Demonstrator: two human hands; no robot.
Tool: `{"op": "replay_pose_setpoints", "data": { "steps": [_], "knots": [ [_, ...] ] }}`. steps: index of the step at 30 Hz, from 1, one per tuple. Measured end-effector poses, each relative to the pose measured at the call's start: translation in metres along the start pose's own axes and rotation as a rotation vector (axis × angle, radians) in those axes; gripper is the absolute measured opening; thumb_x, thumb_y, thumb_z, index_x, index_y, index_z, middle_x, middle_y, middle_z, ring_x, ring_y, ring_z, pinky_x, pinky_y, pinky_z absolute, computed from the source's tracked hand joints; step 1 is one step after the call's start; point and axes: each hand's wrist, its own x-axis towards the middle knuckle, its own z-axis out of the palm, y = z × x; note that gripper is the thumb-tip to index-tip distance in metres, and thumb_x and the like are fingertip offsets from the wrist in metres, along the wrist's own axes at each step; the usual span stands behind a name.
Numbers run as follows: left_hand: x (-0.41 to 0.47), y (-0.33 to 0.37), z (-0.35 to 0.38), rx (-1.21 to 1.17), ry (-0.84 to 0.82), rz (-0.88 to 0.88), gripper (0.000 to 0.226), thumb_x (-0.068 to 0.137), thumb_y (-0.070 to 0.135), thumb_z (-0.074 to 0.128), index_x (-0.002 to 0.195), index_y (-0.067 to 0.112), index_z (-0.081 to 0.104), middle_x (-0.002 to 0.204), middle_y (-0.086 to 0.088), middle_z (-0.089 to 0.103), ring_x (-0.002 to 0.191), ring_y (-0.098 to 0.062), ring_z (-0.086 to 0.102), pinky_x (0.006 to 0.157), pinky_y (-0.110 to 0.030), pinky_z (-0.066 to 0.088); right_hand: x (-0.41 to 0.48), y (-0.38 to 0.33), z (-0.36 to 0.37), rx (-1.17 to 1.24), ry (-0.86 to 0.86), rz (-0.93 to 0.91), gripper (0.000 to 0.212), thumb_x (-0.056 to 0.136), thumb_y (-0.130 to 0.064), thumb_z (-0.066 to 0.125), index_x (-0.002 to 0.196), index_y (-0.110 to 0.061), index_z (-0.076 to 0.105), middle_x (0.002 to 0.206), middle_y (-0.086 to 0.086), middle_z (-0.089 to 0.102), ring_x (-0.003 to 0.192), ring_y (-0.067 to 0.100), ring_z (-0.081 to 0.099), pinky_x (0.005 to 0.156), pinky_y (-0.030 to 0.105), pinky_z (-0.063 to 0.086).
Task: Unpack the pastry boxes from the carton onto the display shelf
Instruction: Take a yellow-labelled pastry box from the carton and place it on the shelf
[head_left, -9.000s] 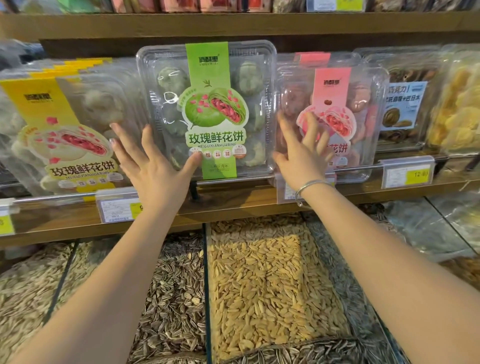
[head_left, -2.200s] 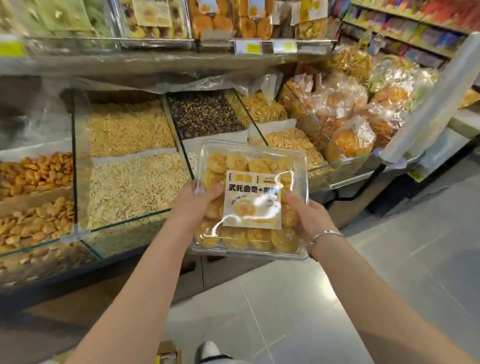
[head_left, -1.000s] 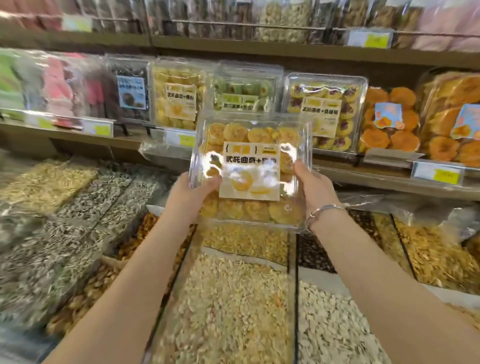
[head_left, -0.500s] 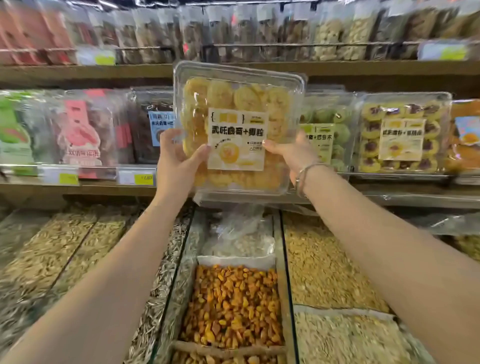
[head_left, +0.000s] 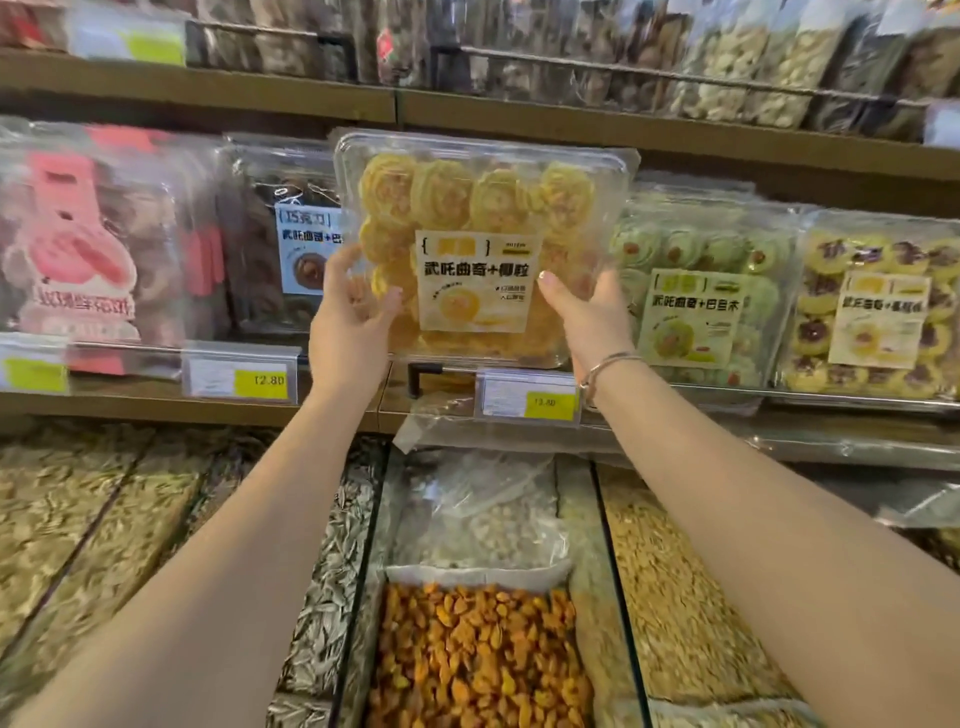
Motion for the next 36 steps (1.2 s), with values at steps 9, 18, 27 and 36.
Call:
{"op": "replay_pose_setpoints", "data": {
  "steps": [9,18,27,36],
  "knots": [
    [0.014,-0.031,0.014,0.167,-0.053,-0.104,0.057,0.098,0.036,0.045,0.147,0.038,0.017,0.129,0.002,0.058,0.090,-0.031,0.064,0.065,-0.033,0.042,0.005,0.012,0.014,-0.213,0.123,-0.168,0.078,0.086,0.002,0.057,0.148,-0.017,0.013,0.151,0.008,0.029,0.140,0.020,0.030,0.117,0.040,0.024],
    [0.009,-0.020,0.039,0.309,-0.120,-0.035,0.066,0.098,0.030,0.042,0.150,0.031,0.001,0.113,-0.004,0.060,0.087,-0.030,0.061,0.067,-0.040,0.045,0.000,0.026,0.007,-0.992,-0.011,-0.285,0.078,0.094,-0.024,0.046,0.149,-0.012,-0.008,0.157,0.012,-0.017,0.144,0.032,-0.018,0.116,0.036,-0.009],
    [-0.008,-0.015,0.042,0.294,-0.175,-0.109,0.095,0.088,0.036,0.060,0.150,0.024,-0.011,0.157,-0.013,0.016,0.139,-0.040,0.026,0.111,-0.054,0.027,-0.015,0.018,-0.016,-0.990,-0.200,-0.142,0.077,0.093,-0.028,0.050,0.150,-0.019,0.000,0.159,0.002,-0.015,0.146,0.030,-0.012,0.120,0.045,0.005],
    [-0.091,0.027,0.027,0.288,-0.174,0.004,0.089,0.088,0.034,0.060,0.152,0.018,0.000,0.157,-0.012,0.010,0.144,-0.034,0.013,0.115,-0.047,0.017,-0.084,0.007,-0.050,-0.863,-0.234,-0.164,0.064,0.087,-0.021,0.052,0.145,-0.019,0.025,0.153,0.007,0.027,0.139,0.032,0.028,0.113,0.049,0.026]
  ]
}}
